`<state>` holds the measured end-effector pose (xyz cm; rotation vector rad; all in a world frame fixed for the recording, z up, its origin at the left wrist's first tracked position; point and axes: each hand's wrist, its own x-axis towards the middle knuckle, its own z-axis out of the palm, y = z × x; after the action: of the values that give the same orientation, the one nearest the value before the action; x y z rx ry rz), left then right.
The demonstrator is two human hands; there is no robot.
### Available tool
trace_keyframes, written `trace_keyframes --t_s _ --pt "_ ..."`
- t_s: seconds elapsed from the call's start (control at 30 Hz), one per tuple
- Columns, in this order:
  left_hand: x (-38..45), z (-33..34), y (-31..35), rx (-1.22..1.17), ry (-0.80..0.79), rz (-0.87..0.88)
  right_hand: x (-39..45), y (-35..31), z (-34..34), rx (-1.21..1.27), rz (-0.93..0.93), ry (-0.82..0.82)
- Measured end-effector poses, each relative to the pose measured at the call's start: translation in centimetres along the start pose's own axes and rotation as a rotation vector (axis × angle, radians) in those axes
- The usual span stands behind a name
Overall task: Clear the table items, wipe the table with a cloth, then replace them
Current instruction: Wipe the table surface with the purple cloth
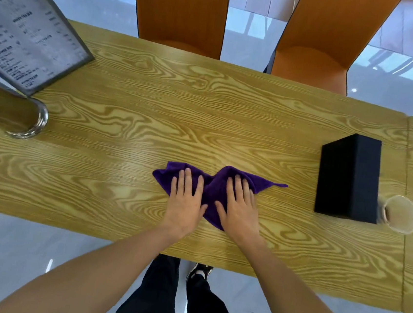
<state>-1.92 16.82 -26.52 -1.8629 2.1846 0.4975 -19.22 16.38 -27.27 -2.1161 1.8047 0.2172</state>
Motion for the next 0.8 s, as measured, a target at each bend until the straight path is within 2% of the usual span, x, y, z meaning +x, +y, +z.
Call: trace_keyframes --t_s 0.23,0.37,0.57,0.8 --pt "-6.6 1.2 2.4 0.019 -0.071 -0.081 -7.0 -0.2 1.7 -0.038 -0.019 -0.074" --pt "-9.2 2.4 2.9 -0.016 -0.070 -0.050 -8.7 -0.7 2.4 -0.098 -0.078 -0.112" --pt "-7.8 2.3 0.7 -0.006 -0.030 -0.041 -5.8 -0.1 1.6 -0.168 -0.199 -0.144" --pt "-3.3 1.4 -4.3 -0.003 0.028 -0.112 1.5 -3.9 -0.2 -0.163 -0.267 -0.122"
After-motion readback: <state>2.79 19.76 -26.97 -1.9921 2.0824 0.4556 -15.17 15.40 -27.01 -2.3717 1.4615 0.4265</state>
